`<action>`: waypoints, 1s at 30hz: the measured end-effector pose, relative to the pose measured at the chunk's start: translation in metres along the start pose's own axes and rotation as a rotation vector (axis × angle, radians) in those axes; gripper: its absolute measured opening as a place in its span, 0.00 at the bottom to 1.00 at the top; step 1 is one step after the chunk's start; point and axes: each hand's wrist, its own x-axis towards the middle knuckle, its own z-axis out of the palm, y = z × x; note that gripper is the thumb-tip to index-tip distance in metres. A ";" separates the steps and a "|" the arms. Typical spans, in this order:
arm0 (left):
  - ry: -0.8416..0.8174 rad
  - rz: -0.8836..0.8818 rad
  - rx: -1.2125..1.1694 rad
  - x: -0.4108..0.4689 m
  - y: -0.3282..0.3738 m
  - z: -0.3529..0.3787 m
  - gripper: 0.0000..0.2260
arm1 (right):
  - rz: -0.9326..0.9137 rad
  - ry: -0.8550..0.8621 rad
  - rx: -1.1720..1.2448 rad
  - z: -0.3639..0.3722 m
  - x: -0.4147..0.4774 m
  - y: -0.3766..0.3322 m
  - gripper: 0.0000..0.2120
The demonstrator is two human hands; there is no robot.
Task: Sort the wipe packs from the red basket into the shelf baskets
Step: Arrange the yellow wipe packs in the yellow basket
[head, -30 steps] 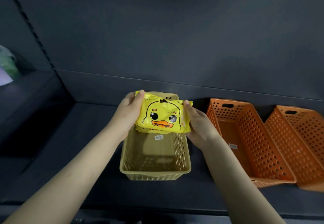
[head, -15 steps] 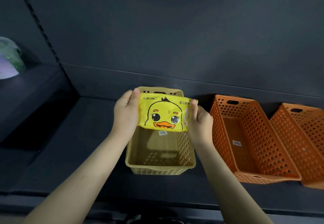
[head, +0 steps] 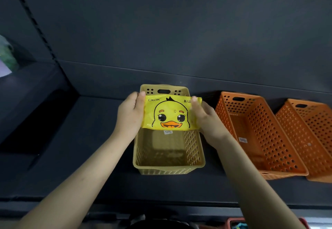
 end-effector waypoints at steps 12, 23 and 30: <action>-0.372 -0.342 -0.058 0.014 -0.036 0.010 0.29 | 0.174 -0.071 -0.603 0.031 0.011 0.003 0.29; -0.335 -0.297 -0.075 0.014 -0.046 0.011 0.24 | 0.261 -0.079 -1.106 0.054 0.027 0.035 0.29; -0.334 -0.284 -0.039 0.016 -0.047 0.009 0.24 | -0.041 -0.160 -1.290 0.057 0.016 0.046 0.30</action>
